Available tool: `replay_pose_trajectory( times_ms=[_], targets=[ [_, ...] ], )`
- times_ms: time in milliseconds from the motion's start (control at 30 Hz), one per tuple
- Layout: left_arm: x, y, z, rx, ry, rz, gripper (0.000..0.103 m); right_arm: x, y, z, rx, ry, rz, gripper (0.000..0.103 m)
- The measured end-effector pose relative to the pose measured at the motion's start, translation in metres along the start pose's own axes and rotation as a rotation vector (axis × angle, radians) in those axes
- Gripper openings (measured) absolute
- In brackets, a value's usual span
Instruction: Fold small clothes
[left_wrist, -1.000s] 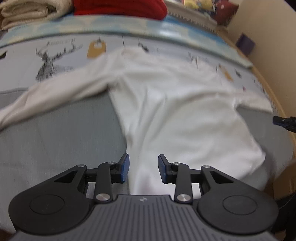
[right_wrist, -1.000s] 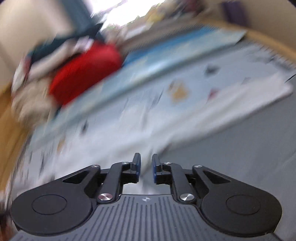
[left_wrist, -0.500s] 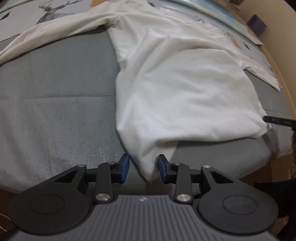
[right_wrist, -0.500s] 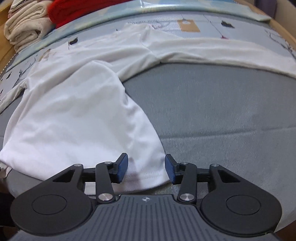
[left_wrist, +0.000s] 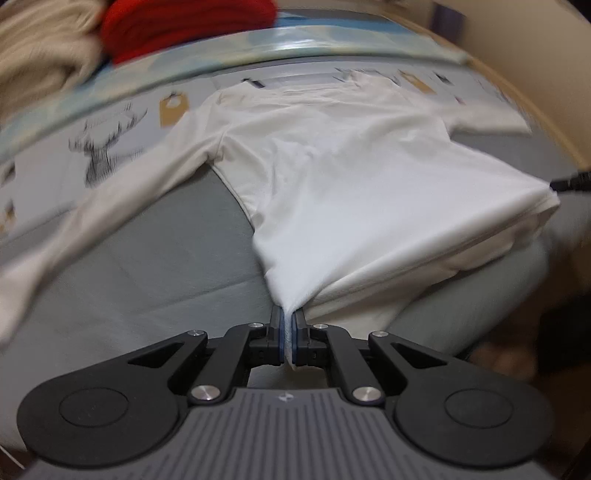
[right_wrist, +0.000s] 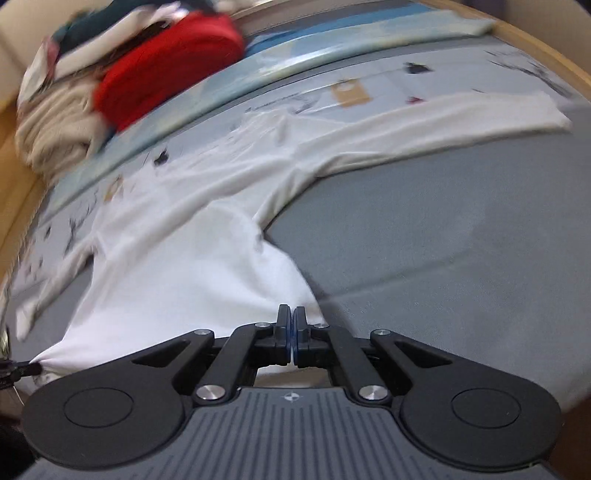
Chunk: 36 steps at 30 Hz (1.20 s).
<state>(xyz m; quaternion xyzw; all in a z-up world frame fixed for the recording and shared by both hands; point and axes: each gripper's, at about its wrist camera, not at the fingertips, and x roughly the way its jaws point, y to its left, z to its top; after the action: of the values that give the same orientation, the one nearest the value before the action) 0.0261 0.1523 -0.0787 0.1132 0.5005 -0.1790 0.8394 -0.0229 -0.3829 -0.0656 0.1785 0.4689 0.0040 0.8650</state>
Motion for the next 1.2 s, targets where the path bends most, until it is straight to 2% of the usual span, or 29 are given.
replay_pose_trajectory(
  times_ms=[33, 100, 133, 167, 200, 267, 300, 333, 367, 433, 467, 500, 567, 700, 767, 800, 833, 900, 967, 1033, 1067, 1100, 1133, 1200],
  targets=[
    [0.002, 0.0, -0.004, 0.027, 0.034, 0.0, 0.004, -0.005, -0.005, -0.006, 0.022, 0.021, -0.024, 0.0],
    [0.019, -0.007, -0.013, 0.103, 0.121, 0.057, 0.003, 0.001, -0.011, -0.026, 0.038, 0.115, -0.1, 0.0],
    [0.029, -0.011, -0.017, 0.142, 0.168, 0.07, 0.004, 0.011, -0.008, -0.036, -0.022, 0.185, -0.17, 0.0],
    [0.036, -0.014, -0.019, 0.158, 0.201, 0.062, 0.004, 0.018, -0.005, -0.044, -0.074, 0.236, -0.198, 0.0],
    [0.037, -0.016, -0.019, 0.153, 0.21, 0.043, 0.006, 0.024, -0.004, -0.05, -0.098, 0.275, -0.194, 0.0],
    [0.029, -0.014, -0.013, 0.122, 0.164, -0.004, 0.014, 0.025, -0.004, -0.053, -0.09, 0.275, -0.15, 0.0],
    [0.022, -0.01, -0.006, 0.088, 0.123, -0.016, 0.034, 0.023, -0.003, -0.052, -0.089, 0.255, -0.125, 0.0],
    [0.015, -0.003, 0.0, 0.036, 0.078, -0.018, 0.058, 0.021, -0.001, -0.051, -0.084, 0.234, -0.094, 0.003],
    [0.01, 0.006, 0.005, -0.025, 0.034, -0.018, 0.064, 0.021, 0.001, -0.051, -0.07, 0.222, -0.063, 0.003],
    [0.006, 0.025, 0.015, -0.169, -0.011, -0.043, 0.064, 0.025, 0.007, -0.05, -0.05, 0.206, -0.028, 0.008],
    [0.008, 0.031, 0.016, -0.232, -0.005, -0.067, 0.063, 0.028, 0.011, -0.051, -0.049, 0.204, -0.01, 0.012],
    [0.013, 0.036, 0.015, -0.277, 0.017, -0.086, 0.063, 0.032, 0.014, -0.052, -0.051, 0.211, 0.001, 0.019],
    [0.026, 0.037, 0.01, -0.314, 0.07, -0.085, 0.06, 0.042, 0.018, -0.055, -0.079, 0.248, -0.001, 0.027],
    [0.046, 0.042, -0.011, -0.36, 0.157, -0.041, 0.055, 0.055, 0.024, -0.064, -0.128, 0.321, -0.041, 0.028],
    [0.056, 0.049, -0.016, -0.421, 0.187, -0.036, 0.05, 0.055, 0.025, -0.066, -0.134, 0.325, -0.044, 0.028],
    [0.061, 0.052, -0.017, -0.446, 0.2, -0.036, 0.048, 0.055, 0.025, -0.066, -0.135, 0.325, -0.043, 0.017],
    [0.064, 0.054, -0.017, -0.453, 0.206, -0.035, 0.048, 0.054, 0.024, -0.066, -0.136, 0.321, -0.047, 0.002],
    [0.064, 0.052, -0.015, -0.45, 0.202, -0.043, 0.048, 0.046, 0.023, -0.061, -0.135, 0.294, -0.027, 0.001],
    [0.06, 0.049, -0.012, -0.444, 0.189, -0.06, 0.048, 0.021, 0.006, -0.043, -0.029, 0.171, -0.016, 0.0],
    [0.058, 0.042, -0.009, -0.413, 0.185, -0.065, 0.048, 0.003, -0.024, -0.031, 0.121, 0.102, -0.096, 0.0],
    [0.057, 0.039, -0.008, -0.395, 0.185, -0.064, 0.048, 0.0, -0.035, -0.031, 0.144, 0.093, -0.184, 0.0],
    [0.057, 0.037, -0.007, -0.382, 0.185, -0.065, 0.048, 0.002, -0.039, -0.034, 0.144, 0.1, -0.225, 0.0],
    [0.057, 0.036, -0.005, -0.379, 0.183, -0.07, 0.048, 0.005, -0.038, -0.037, 0.133, 0.12, -0.211, 0.001],
    [0.056, 0.033, -0.003, -0.38, 0.183, -0.089, 0.048, 0.014, -0.024, -0.045, 0.072, 0.177, -0.129, 0.002]
  ],
)
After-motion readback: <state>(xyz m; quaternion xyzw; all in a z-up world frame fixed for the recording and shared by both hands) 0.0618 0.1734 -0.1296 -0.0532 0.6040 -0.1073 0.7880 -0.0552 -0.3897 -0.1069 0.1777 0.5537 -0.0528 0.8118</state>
